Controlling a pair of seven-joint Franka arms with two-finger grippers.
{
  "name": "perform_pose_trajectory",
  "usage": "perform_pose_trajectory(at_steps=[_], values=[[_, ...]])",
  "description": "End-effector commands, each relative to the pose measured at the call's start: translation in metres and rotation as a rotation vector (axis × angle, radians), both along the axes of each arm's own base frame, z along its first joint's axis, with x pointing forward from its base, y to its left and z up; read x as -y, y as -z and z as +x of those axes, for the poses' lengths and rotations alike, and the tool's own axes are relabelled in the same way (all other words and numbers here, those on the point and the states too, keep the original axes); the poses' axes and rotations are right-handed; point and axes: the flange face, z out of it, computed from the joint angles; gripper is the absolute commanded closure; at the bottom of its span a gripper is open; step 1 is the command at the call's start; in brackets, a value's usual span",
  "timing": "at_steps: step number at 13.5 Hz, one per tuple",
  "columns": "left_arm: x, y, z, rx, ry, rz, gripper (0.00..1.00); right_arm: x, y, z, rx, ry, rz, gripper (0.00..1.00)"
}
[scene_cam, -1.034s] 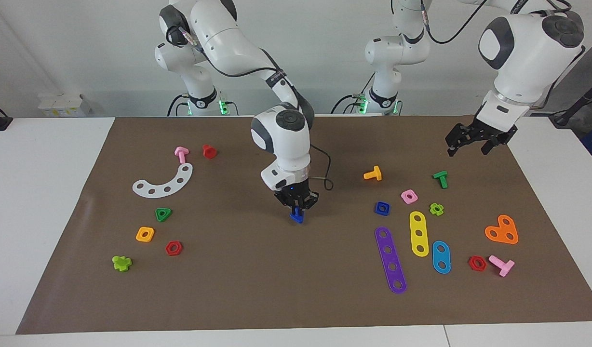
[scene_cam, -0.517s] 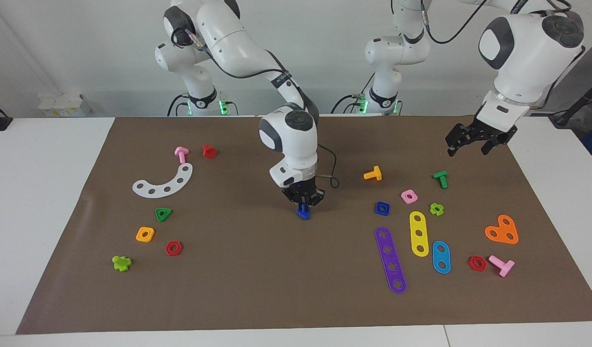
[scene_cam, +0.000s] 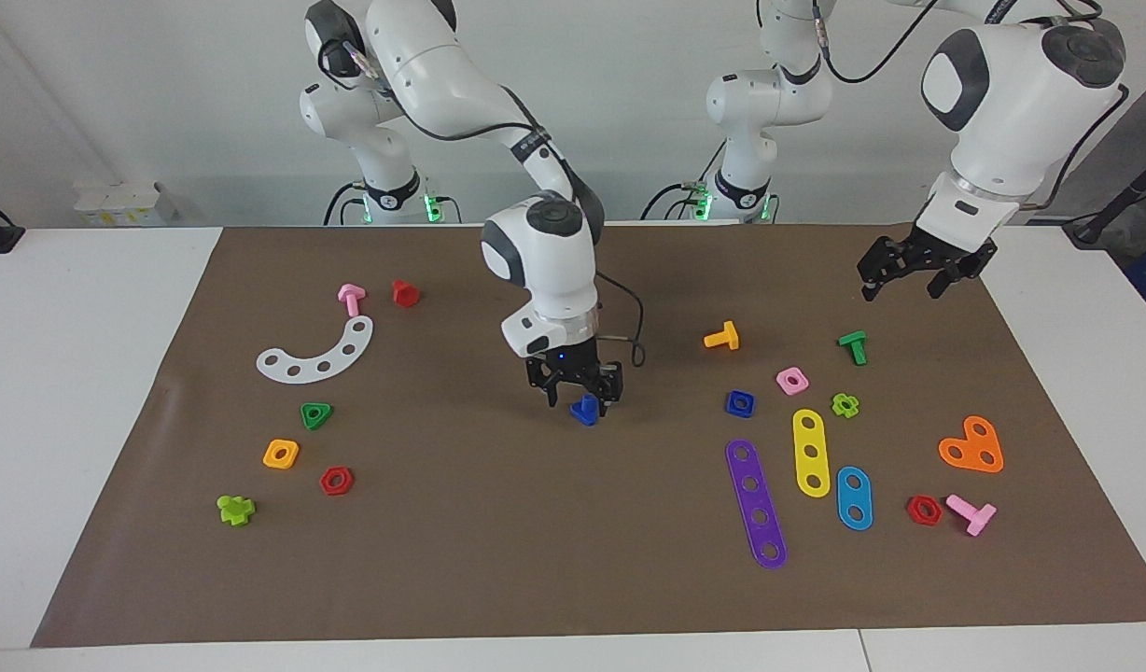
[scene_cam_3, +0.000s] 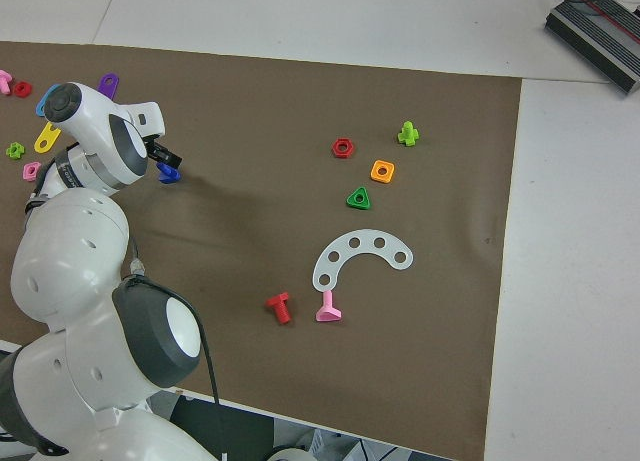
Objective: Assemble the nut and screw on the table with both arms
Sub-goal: 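Release the bolt with the right gripper while the left gripper reaches out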
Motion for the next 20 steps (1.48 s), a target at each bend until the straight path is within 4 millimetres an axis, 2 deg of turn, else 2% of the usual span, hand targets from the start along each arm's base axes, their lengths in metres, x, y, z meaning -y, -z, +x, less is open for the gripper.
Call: perform_pose_trajectory(at_steps=[1,3,5,8,10,12,13,16,17,20], values=[[0.003,0.001,-0.008,0.038,-0.006,-0.014,0.00,0.074,-0.065,0.007,0.012,0.031,-0.039,0.00],[0.008,0.013,-0.016,0.032,0.007,-0.014,0.00,0.125,-0.091,0.012,-0.011,-0.003,-0.089,0.00],[0.035,0.026,-0.016,0.010,0.052,-0.015,0.00,0.184,-0.122,0.011,-0.040,-0.007,-0.117,0.00],[0.065,0.056,-0.005,-0.024,0.089,-0.050,0.00,0.245,-0.163,-0.007,-0.090,-0.031,-0.160,0.00],[0.074,0.081,0.005,0.005,0.087,-0.090,0.01,0.271,-0.188,-0.022,-0.113,-0.039,-0.135,0.00],[0.097,0.110,0.005,0.052,0.123,-0.096,0.01,0.292,-0.211,-0.038,-0.143,-0.022,-0.093,0.00],[0.098,0.123,0.002,0.074,0.126,-0.095,0.01,0.298,-0.221,-0.044,-0.159,-0.010,-0.074,0.00],[0.102,0.139,0.001,0.078,0.202,-0.092,0.02,0.327,-0.244,-0.063,-0.188,0.024,-0.071,0.00],[0.103,0.145,0.003,0.077,0.212,-0.090,0.04,0.339,-0.249,-0.068,-0.193,0.012,-0.076,0.00],[0.118,0.181,0.010,0.064,0.236,-0.089,0.05,0.374,-0.246,-0.074,-0.241,-0.150,-0.118,0.00]])
